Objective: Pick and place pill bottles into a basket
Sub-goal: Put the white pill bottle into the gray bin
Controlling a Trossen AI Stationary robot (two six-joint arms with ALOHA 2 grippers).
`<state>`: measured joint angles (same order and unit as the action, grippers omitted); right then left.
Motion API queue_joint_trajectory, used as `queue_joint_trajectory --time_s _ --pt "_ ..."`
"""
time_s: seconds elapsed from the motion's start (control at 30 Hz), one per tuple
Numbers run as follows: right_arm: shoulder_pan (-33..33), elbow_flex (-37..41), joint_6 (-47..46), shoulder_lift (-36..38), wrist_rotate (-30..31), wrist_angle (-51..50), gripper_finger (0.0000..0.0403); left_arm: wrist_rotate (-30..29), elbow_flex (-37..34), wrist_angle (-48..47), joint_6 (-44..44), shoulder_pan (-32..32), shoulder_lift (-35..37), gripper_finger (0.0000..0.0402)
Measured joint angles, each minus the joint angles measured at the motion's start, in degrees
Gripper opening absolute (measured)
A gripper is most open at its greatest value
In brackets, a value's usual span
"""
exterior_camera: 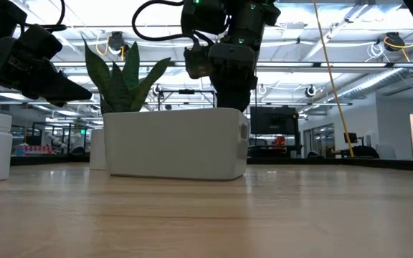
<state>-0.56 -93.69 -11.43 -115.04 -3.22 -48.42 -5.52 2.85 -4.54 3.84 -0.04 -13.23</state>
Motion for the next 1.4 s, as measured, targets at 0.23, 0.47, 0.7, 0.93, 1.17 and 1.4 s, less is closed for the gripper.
queue_joint_trajectory --time_s 0.23,0.47,0.7,0.93,1.17,1.4 --pt "-0.18 0.11 -0.93 -0.11 0.16 -0.92 0.0252 0.02 0.0 -0.09 0.13 0.0 0.0 0.0065" --pt "-0.36 0.09 -1.37 0.0 0.42 -1.71 0.0244 0.02 0.0 -0.11 0.13 -0.01 0.0 0.0065" --pt "-0.28 -0.07 -1.08 4.24 5.17 -1.31 0.0235 0.02 0.0 -0.06 0.37 -0.01 0.02 0.0065" --pt "-0.48 -0.12 -1.5 13.88 11.93 3.01 0.0235 -0.09 0.0 0.16 0.7 -0.01 0.02 0.0065" --pt "-5.04 1.54 5.88 24.58 26.19 12.42 0.0235 -0.17 -0.07 6.53 2.51 0.01 0.02 0.0065" --pt "-8.68 15.72 17.36 34.77 34.95 34.19 0.0235 1.13 8.84 -1.85 3.08 -1.52 -0.02 0.0065"
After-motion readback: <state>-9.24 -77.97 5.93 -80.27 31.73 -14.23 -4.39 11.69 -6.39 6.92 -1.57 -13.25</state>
